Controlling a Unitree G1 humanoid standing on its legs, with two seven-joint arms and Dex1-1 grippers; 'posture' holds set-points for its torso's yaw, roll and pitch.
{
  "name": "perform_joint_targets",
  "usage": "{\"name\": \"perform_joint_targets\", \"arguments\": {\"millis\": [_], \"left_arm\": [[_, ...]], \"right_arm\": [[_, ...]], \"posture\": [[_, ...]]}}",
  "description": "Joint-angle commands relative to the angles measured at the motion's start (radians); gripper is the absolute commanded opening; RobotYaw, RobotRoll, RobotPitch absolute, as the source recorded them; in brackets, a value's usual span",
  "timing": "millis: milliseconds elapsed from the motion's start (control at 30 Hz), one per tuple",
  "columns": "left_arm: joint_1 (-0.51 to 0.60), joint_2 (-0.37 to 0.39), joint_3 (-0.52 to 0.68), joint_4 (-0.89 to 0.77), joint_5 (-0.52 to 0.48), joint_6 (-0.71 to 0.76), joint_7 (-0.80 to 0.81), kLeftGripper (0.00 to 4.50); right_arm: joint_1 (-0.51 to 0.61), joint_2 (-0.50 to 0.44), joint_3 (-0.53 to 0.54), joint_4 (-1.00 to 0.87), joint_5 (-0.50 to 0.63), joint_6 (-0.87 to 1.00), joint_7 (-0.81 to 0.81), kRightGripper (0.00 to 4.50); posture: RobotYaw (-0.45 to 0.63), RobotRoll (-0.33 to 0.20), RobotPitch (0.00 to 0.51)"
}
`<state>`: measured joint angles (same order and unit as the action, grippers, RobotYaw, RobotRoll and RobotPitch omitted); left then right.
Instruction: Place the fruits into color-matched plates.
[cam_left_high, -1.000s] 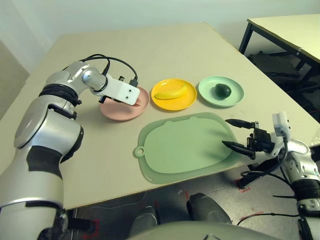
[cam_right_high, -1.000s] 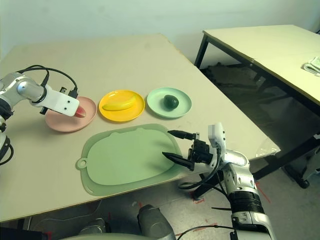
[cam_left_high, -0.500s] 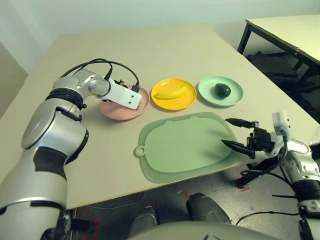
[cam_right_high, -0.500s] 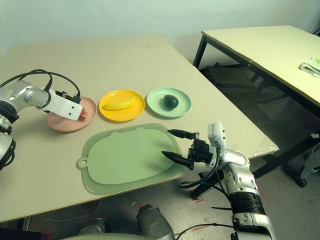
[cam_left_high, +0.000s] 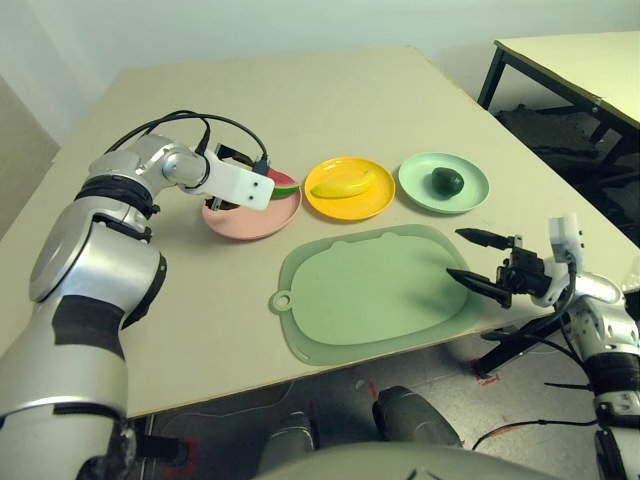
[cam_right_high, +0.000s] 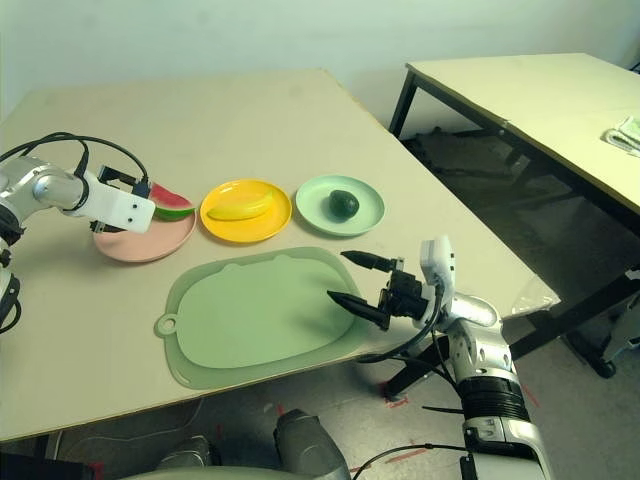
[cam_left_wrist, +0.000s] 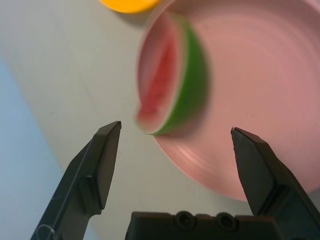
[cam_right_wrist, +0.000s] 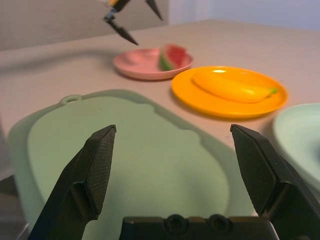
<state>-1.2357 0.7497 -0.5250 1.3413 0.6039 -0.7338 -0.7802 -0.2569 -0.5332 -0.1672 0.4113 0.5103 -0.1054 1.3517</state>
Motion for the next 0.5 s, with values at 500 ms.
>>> {"name": "perform_joint_targets", "arguments": {"millis": [500], "left_arm": [[0.594,0.027,0.765,-0.447,-0.763,0.541,-0.027,4.46]], "right_arm": [[-0.074,-0.052,-0.268,0.302,-0.009,-0.156,-0.299,4.50]], "posture": [[-0.17,0.000,0.040]]}}
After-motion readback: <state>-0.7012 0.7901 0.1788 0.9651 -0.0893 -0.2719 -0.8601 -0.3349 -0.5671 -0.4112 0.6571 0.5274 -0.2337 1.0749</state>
